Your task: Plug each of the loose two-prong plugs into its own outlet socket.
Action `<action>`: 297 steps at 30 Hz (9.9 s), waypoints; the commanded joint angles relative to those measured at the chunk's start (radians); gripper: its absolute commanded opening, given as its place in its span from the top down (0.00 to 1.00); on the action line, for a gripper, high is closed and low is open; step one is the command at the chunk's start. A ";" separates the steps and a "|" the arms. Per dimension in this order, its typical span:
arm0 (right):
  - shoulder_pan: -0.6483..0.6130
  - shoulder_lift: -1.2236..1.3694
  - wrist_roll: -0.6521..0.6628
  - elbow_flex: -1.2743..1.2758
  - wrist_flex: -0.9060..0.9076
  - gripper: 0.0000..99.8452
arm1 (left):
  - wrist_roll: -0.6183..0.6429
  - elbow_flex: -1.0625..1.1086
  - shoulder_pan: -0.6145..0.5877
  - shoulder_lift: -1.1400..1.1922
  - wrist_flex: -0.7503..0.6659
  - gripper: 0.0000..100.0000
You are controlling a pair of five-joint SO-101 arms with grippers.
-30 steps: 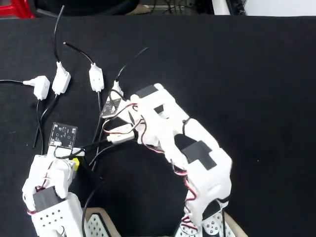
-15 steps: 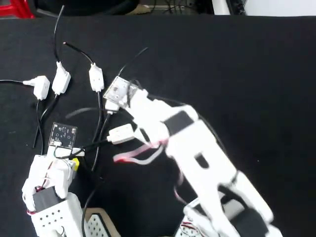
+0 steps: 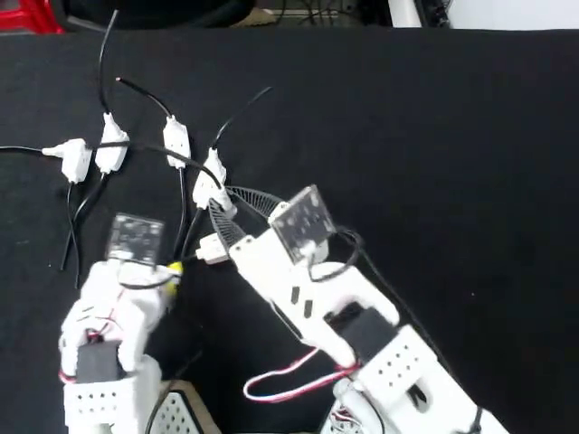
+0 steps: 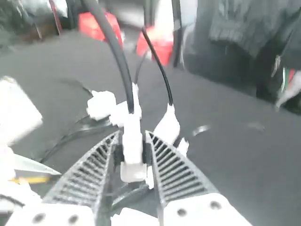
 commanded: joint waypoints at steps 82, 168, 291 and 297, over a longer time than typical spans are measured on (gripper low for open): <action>-0.150 -0.035 -0.420 -0.008 0.239 0.99 | 0.440 -0.104 0.059 -0.009 -0.341 0.74; -0.086 1.043 -0.235 -1.044 1.162 0.69 | -0.230 0.094 -0.209 -0.008 -0.012 0.74; 0.629 -0.294 0.356 0.423 0.451 0.96 | 0.031 0.094 -0.099 0.018 -0.035 0.92; 0.629 -0.297 0.356 0.423 0.454 0.96 | 0.037 0.094 -0.097 0.023 -0.035 0.92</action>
